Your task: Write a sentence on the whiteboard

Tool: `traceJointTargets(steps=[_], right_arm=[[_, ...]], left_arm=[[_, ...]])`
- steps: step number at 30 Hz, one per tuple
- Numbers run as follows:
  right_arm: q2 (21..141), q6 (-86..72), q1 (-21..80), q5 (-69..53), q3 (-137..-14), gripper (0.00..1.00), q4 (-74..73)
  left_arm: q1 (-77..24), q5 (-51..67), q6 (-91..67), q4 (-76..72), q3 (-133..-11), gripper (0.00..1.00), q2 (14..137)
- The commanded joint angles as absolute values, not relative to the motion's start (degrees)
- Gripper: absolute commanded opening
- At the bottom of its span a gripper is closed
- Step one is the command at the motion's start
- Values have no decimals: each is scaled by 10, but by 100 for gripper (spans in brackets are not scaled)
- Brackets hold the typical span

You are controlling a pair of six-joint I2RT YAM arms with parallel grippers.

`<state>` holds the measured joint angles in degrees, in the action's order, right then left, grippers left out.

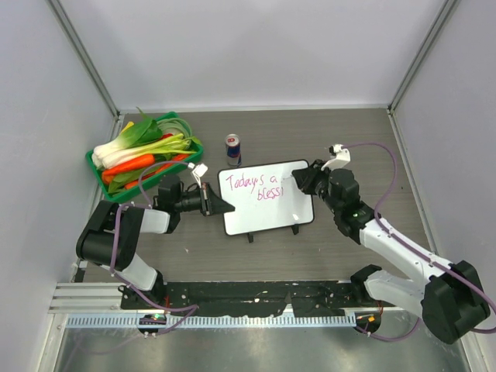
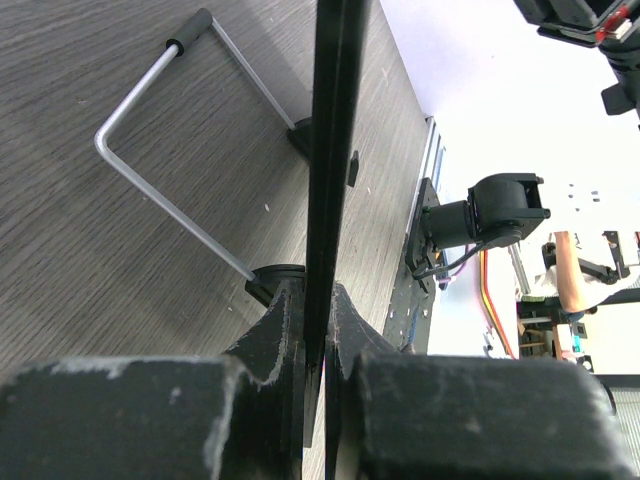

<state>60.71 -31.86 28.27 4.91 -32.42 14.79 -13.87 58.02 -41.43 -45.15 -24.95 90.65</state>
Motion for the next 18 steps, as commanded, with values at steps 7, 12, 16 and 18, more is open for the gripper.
traceJointTargets(steps=[7,12,16,18], right_arm=[[563,-316,280,69,-310,1,144],[578,-316,280,61,-310,1,150],[586,-316,280,61,-308,1,154],[590,-316,280,62,-305,1,155]], left_arm=[[-140,542,-399,-414,-252,0,918],[-141,541,-399,-414,-251,0,918],[-140,541,-399,-414,-252,0,918],[-141,542,-399,-414,-252,0,918]])
